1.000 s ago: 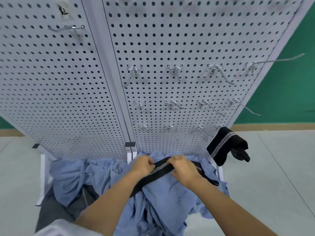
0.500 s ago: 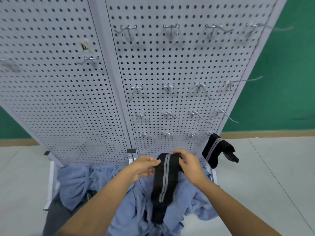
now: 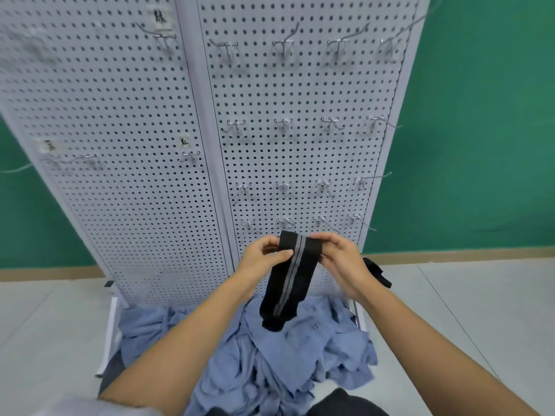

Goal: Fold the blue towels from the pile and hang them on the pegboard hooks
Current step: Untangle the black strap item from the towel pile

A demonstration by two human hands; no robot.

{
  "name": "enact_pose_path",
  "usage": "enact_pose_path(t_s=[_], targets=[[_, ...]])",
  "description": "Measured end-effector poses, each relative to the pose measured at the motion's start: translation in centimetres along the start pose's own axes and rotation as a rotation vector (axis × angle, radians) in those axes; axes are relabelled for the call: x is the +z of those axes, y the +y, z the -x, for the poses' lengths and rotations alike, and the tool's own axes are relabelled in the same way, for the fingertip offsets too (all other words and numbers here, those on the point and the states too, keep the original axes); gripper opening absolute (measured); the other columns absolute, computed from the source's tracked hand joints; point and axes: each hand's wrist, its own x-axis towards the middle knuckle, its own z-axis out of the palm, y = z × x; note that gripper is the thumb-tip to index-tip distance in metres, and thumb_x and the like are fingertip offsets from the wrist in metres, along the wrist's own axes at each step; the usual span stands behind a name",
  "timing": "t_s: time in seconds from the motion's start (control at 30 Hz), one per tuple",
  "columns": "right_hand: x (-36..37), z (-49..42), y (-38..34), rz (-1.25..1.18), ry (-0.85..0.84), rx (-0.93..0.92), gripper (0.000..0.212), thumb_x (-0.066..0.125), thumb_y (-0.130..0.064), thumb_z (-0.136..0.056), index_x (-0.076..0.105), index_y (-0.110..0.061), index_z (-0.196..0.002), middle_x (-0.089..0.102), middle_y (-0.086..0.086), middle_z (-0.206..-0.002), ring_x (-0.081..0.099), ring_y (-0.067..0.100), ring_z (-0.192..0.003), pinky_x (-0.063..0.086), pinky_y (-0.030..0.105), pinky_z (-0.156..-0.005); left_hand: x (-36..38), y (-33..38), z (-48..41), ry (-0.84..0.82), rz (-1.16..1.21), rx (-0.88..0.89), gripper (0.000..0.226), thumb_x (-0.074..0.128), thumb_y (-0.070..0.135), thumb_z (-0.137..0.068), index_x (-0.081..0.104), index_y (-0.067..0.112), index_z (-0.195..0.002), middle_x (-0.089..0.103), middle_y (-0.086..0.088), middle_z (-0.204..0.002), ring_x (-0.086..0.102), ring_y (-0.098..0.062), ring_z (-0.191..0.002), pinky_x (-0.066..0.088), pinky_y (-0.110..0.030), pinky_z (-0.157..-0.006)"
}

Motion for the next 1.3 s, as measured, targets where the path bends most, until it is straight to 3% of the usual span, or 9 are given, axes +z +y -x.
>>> enact_pose_path(t_s=[0.1,0.23,0.37,0.5,0.73,0.83,1.1,1.17,1.3], targets=[[-0.4,0.7,-0.2,-0.057,-0.026,0.058,0.02,0.048,-0.004,-0.097,0.06,-0.004,-0.112,0.069,0.013,-0.107,0.067,0.023,-0.098,0.053,0.031,-0.084,0.8,0.9,1.1,0.08,0.019,0.054,0.013,0.069,0.004,-0.083,0.063,0.014,-0.087,0.069,0.001,-0.092,0.064,-0.014,-0.088,0.05,-0.014,-0.067],[-1.1,1.4,-0.2,0.255,-0.04,0.074,0.033,0.063,-0.009,-0.09,0.057,-0.007,-0.122,0.067,0.011,-0.113,0.067,0.014,-0.095,0.053,0.018,-0.074,1.5,1.4,1.7,0.089,0.086,0.022,0.028,0.072,0.002,-0.08,0.053,0.016,-0.096,0.068,-0.004,-0.096,0.062,-0.019,-0.092,0.052,-0.028,-0.081],[-1.0,1.5,-1.5,0.232,-0.046,-0.004,0.027,0.058,0.001,-0.091,0.06,-0.011,-0.115,0.069,0.01,-0.107,0.067,0.011,-0.086,0.051,0.015,-0.069,2.1,1.6,2.0,-0.06,0.004,-0.094,0.035,0.072,0.01,-0.083,0.055,0.019,-0.112,0.067,-0.004,-0.11,0.063,-0.019,-0.105,0.05,-0.035,-0.095],[-1.1,1.2,-2.0,0.243,-0.038,-0.027,0.028,0.057,0.004,-0.09,0.06,-0.019,-0.104,0.069,0.004,-0.102,0.066,0.014,-0.093,0.053,0.018,-0.076,2.6,1.0,2.3,-0.129,-0.045,-0.157,0.024,0.063,0.008,-0.09,0.061,0.013,-0.114,0.069,-0.004,-0.11,0.065,-0.017,-0.101,0.056,-0.032,-0.084],[-1.8,2.1,0.8,0.579,0.006,-0.029,0.031,0.065,-0.017,-0.089,0.058,-0.017,-0.12,0.06,-0.001,-0.118,0.058,0.014,-0.108,0.048,0.031,-0.097,3.8,0.1,2.0,0.101,0.189,-0.274,0.015,0.06,0.003,-0.092,0.061,0.004,-0.106,0.069,-0.009,-0.091,0.067,-0.018,-0.076,0.059,-0.034,-0.069],[-1.3,3.3,2.2,0.663,-0.066,0.005,0.045,0.072,-0.027,-0.084,0.053,-0.02,-0.124,0.054,-0.005,-0.121,0.054,0.012,-0.107,0.046,0.021,-0.088,4.9,0.0,1.9,0.168,0.339,-0.303,0.014,0.058,-0.003,-0.091,0.06,0.003,-0.104,0.068,-0.015,-0.094,0.066,-0.024,-0.079,0.057,-0.034,-0.064],[-1.9,3.3,4.4,1.093,-0.015,-0.13,0.055,0.066,-0.024,-0.086,0.045,-0.021,-0.137,0.05,-0.004,-0.132,0.051,0.015,-0.119,0.043,0.028,-0.094,5.5,-0.2,1.3,0.236,0.689,-0.383,0.013,0.053,-0.01,-0.09,0.056,0.003,-0.09,0.064,-0.018,-0.09,0.063,-0.029,-0.082,0.053,-0.041,-0.082],[-2.4,3.3,4.7,1.071,0.061,-0.148,0.042,0.06,-0.015,-0.089,0.053,-0.022,-0.13,0.063,-0.001,-0.119,0.061,0.019,-0.106,0.049,0.032,-0.089,4.9,-0.8,1.1,0.232,0.712,-0.405,0.011,0.054,-0.012,-0.089,0.056,-0.002,-0.095,0.064,-0.019,-0.09,0.064,-0.028,-0.081,0.054,-0.042,-0.088],[-3.4,2.8,4.8,1.047,0.214,-0.185,0.028,0.056,-0.011,-0.092,0.067,-0.021,-0.115,0.073,0.001,-0.091,0.066,0.019,-0.074,0.053,0.035,-0.069,4.0,-2.0,1.2,0.176,0.583,-0.447,0.042,0.067,-0.005,-0.083,0.048,-0.005,-0.121,0.061,-0.021,-0.111,0.065,-0.027,-0.088,0.059,-0.035,-0.068]])
